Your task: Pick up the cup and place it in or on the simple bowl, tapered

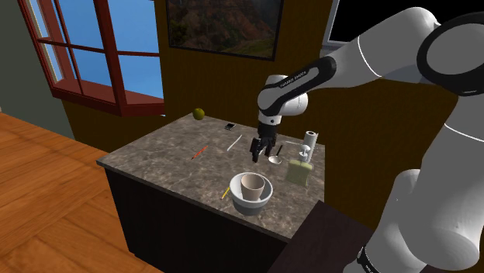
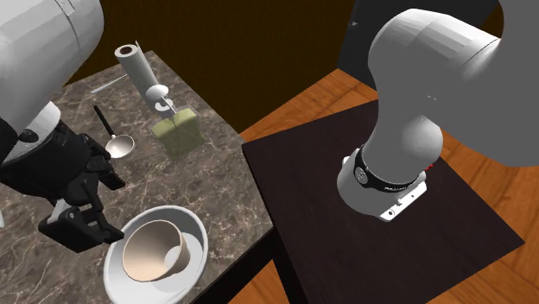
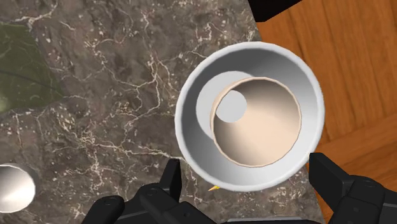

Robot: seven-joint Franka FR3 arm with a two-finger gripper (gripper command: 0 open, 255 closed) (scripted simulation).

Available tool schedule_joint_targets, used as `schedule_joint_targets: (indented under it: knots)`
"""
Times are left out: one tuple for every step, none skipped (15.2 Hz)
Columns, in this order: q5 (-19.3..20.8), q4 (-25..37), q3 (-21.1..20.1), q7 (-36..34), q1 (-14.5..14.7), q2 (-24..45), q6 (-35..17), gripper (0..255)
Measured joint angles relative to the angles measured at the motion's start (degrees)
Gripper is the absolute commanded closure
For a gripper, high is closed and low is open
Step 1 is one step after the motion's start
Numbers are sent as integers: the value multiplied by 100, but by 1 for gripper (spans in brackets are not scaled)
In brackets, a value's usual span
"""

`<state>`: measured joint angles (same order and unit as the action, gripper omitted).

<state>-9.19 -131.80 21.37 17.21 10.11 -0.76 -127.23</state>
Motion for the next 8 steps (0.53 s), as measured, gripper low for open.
schedule_joint_targets:
  knots:
    - [64, 86, 10, -41, -12, -96, 169, 0]
    - [96, 183, 24, -48, -26, -133, 301, 0]
    - [127, 235, 29, -66, -33, -179, 399, 0]
    - [142, 253, 30, -78, -35, -204, 438, 0]
    - [148, 269, 28, -88, -34, -212, 463, 0]
    - [150, 278, 26, -93, -33, -214, 475, 0]
    - [153, 281, 25, -96, -32, -217, 481, 0]
    - [154, 281, 25, -97, -32, -220, 484, 0]
